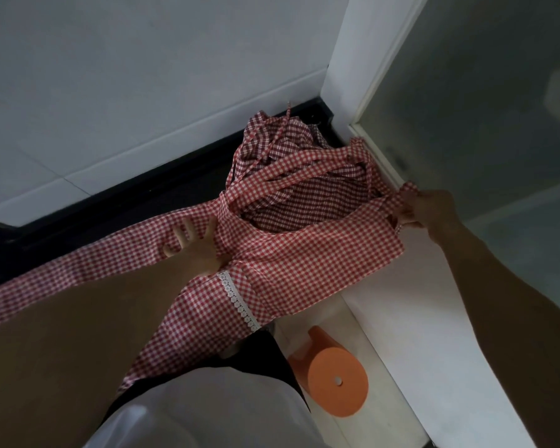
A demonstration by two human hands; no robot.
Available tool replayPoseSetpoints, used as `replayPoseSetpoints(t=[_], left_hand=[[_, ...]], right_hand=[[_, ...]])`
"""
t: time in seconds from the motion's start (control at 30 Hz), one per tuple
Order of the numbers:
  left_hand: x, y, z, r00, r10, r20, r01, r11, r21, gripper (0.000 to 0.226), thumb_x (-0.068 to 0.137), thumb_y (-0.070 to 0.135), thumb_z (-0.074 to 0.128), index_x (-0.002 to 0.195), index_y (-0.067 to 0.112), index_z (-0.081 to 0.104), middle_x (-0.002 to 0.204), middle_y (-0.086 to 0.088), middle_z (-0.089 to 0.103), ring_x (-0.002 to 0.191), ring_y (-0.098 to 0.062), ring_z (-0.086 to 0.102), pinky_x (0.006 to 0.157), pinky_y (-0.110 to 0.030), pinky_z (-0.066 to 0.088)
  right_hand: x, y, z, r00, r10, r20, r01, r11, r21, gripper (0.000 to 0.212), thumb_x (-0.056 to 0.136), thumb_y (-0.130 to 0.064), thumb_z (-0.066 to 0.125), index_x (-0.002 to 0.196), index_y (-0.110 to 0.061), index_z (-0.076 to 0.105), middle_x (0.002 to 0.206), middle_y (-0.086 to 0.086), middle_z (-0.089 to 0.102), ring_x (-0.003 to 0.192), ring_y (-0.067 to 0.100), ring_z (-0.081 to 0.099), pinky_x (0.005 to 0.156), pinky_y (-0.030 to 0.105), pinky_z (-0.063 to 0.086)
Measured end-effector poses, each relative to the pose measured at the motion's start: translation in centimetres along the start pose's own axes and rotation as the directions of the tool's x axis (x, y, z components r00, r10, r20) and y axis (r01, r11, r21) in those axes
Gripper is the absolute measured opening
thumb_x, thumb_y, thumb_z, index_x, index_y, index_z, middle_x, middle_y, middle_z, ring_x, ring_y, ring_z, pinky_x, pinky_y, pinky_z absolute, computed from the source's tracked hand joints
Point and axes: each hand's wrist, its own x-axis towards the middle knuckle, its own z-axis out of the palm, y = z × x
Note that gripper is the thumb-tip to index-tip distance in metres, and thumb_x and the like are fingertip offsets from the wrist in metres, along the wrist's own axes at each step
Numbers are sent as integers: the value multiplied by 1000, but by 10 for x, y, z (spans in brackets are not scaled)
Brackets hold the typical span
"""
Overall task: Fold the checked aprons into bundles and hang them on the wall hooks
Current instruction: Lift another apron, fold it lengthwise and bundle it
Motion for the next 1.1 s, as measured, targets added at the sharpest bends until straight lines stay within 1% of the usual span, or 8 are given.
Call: replayPoseSetpoints(t=[0.17,0.27,0.43,0.57,0.73,0.87,1.0,1.1], left_hand=[[-1,-5,1,1000,-10,3,10,1000,-2,109,77,83,50,148,48,-25,154,-8,-42,144,-39,-30,114,-70,-3],[-3,-6,2,1000,-19,8,19,1000,-13,114,73,86,52,147,48,-26,152,-8,-45,143,-39,-33,113,-69,-8],[-7,-4,2,1000,-17,-11,17,1000,-1,118,71,87,53,146,48,-29,152,-8,-45,143,-39,-33,113,-68,-9],[-6,-2,1,1000,-25,-12,25,1000,-7,119,70,88,52,145,47,-32,150,-9,-47,142,-40,-35,112,-70,-9],[-20,6,0,999,11,-53,-14,999,-51,111,84,72,56,153,34,-22,163,-16,-19,150,-40,-9,120,-55,5],[-36,9,-8,997,24,-67,-28,997,-68,104,91,59,58,155,28,-18,164,-18,-10,150,-39,-1,120,-46,12],[-41,10,-10,993,59,-98,-65,997,-51,102,93,55,58,155,28,-17,164,-16,-9,150,-39,1,119,-43,15],[-31,7,-6,998,26,-51,-28,999,-21,110,86,69,56,153,32,-23,162,-17,-21,150,-41,-10,120,-52,7]], right_hand=[[-3,-5,16,962,-68,265,35,991,128,15,89,-16,70,100,-7,66,74,-6,75,66,8,70,77,35,51],[-9,13,23,930,-187,316,150,979,137,85,39,-29,99,112,-13,57,104,-7,73,90,5,70,86,32,54],[-16,47,31,979,-203,5,195,949,247,40,61,-11,87,92,2,66,94,14,72,88,32,70,76,41,52],[-23,49,32,960,98,261,-116,992,52,67,65,-54,80,121,-21,61,124,4,67,110,27,63,81,36,50],[-28,34,36,984,-50,170,98,953,-287,95,76,-54,77,153,-18,35,152,12,45,133,32,49,108,41,39],[-34,28,40,976,-216,-8,202,922,-330,65,86,-42,75,134,-4,56,129,13,62,114,29,61,91,29,43],[-23,24,37,999,-46,10,46,999,-14,58,48,-58,89,88,-20,70,94,4,76,86,25,72,83,47,59],[-24,15,45,981,29,189,-28,1000,-11,72,55,-51,93,114,-18,67,105,-3,66,91,19,65,79,36,55]])
